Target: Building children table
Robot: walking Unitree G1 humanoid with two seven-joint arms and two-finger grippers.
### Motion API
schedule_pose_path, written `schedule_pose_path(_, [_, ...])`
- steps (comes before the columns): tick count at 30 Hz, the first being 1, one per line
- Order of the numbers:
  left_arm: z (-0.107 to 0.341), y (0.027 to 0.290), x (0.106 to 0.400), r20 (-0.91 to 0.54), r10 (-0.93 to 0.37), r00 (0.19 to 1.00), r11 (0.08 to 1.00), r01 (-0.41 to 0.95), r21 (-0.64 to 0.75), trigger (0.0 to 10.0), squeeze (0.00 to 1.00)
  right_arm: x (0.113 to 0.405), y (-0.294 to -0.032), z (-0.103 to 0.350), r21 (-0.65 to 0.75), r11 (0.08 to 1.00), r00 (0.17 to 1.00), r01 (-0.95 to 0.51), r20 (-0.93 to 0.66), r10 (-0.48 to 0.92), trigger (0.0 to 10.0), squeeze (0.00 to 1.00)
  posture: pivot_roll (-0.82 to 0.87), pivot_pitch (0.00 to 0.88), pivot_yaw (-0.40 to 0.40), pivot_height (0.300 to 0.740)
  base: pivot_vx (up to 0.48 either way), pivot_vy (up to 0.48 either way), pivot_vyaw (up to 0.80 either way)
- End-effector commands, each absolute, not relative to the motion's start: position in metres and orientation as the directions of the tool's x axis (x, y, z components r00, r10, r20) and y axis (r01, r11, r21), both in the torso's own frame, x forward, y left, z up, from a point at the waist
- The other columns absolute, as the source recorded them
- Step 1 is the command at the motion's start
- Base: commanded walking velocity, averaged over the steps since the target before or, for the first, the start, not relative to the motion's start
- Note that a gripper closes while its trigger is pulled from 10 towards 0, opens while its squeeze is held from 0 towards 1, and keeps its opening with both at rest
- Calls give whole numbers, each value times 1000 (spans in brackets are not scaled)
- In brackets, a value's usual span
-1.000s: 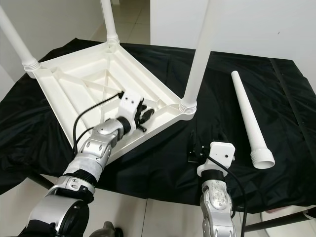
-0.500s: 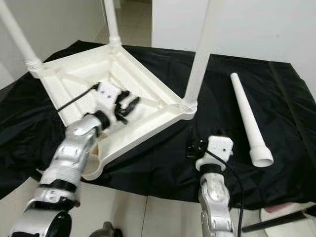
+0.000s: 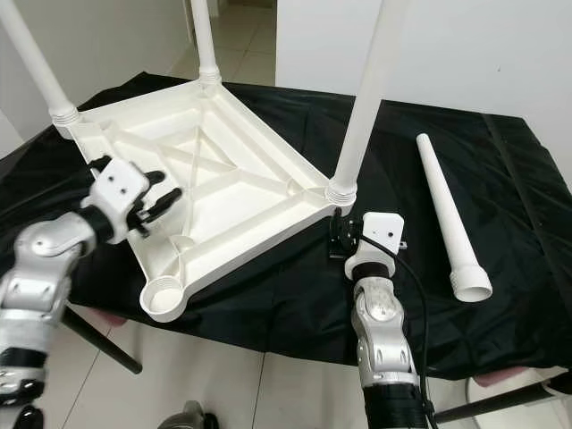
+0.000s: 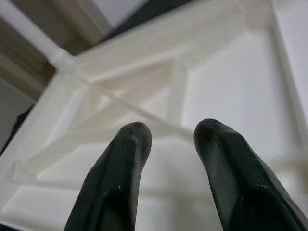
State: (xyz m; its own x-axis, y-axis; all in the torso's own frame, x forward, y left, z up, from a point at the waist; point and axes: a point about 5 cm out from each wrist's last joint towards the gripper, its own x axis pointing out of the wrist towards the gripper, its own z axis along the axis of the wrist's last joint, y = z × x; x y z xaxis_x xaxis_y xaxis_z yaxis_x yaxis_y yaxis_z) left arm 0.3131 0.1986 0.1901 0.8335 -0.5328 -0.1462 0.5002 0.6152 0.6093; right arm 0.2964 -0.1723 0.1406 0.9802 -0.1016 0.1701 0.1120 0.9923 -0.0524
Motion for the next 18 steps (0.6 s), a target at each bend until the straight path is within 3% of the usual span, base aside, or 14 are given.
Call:
schedule_pose_path(1, [183,199,307,-232,-550,803,526,548,650,10000,0,298,-175,137,-58,989,982,134,140,-124,10000,0,154,38,-14,740,0,0,0])
schedule_pose_path(9, [173,186,290,-374,-623,686,319,660,680,10000,0,302,-180,138,-72,986,980,152,143,-140,10000,0,156,24,-7,740,0,0,0])
schedule_pose_path(18, [158,166,284,-430,-659,617,207,699,685,10000,0,302,-182,137,-68,981,976,181,133,-171,10000,0,146,10,1,740,0,0,0])
